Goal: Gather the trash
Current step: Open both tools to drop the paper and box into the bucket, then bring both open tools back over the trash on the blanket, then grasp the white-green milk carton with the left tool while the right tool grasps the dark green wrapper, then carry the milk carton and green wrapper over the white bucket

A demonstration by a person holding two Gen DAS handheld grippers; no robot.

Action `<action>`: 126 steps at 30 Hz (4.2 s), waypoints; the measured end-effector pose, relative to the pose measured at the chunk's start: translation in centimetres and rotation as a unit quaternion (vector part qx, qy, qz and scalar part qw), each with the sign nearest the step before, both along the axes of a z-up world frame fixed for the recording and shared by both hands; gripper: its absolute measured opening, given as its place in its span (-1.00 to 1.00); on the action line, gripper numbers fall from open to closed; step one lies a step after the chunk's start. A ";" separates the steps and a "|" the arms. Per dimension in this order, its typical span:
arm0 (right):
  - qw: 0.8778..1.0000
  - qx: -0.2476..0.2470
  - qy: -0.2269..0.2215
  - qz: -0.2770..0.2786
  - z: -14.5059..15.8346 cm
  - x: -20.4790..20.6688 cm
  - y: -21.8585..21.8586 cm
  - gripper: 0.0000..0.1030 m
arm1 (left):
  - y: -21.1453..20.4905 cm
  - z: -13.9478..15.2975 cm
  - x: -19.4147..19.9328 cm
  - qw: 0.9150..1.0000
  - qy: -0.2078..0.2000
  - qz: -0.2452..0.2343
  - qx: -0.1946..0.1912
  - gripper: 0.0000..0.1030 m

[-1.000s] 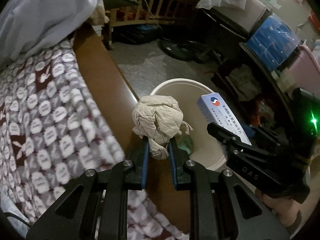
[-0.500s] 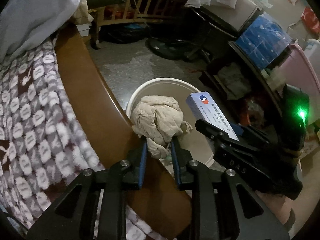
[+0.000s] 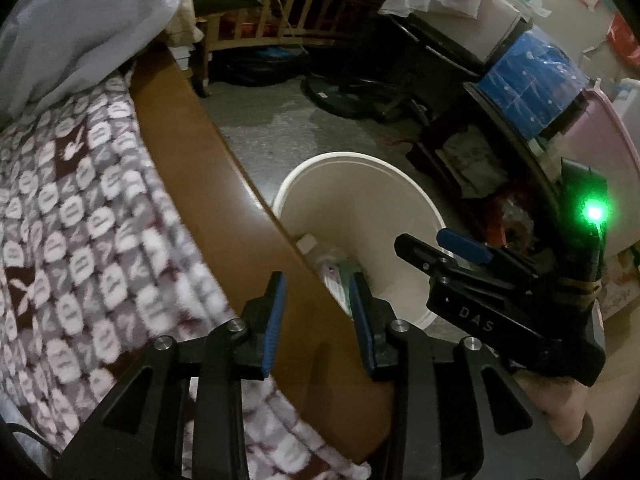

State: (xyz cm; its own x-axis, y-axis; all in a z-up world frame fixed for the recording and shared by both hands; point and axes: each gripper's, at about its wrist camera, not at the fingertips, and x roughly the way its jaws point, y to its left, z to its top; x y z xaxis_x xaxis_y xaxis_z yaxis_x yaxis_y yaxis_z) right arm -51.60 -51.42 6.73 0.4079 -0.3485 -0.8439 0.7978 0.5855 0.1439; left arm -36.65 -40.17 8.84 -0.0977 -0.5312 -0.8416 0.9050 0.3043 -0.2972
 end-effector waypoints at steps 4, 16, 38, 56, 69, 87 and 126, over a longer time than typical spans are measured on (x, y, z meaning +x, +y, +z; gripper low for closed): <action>1.000 0.000 0.001 0.008 0.1 0.5 0.6 0.09 | 1.0 0.2 0.7 1.000 -0.009 0.017 0.005 -0.41; 0.999 -0.009 -0.002 0.049 1.5 3.9 3.6 0.15 | 6.1 1.5 4.0 0.996 -0.041 0.072 0.018 -0.41; 0.973 0.005 -0.009 0.231 1.6 18.6 14.9 0.20 | 22.3 3.0 16.8 0.969 -0.075 0.231 0.050 -0.19; 0.931 0.079 -0.033 0.354 -1.5 40.8 22.8 0.14 | 31.6 1.8 31.8 0.925 -0.071 0.365 0.078 -0.19; 0.929 0.109 -0.050 0.349 -4.0 46.3 21.9 -0.69 | 28.4 0.1 40.9 0.899 -0.021 0.435 0.048 -0.05; 0.927 0.093 -0.083 0.354 -0.5 39.4 19.8 -0.74 | 27.2 -2.0 39.1 0.915 0.023 0.399 0.057 -0.26; 0.939 0.064 -0.063 0.333 1.9 30.9 18.5 -0.65 | 21.0 3.8 24.8 0.964 -0.028 0.263 0.019 -0.26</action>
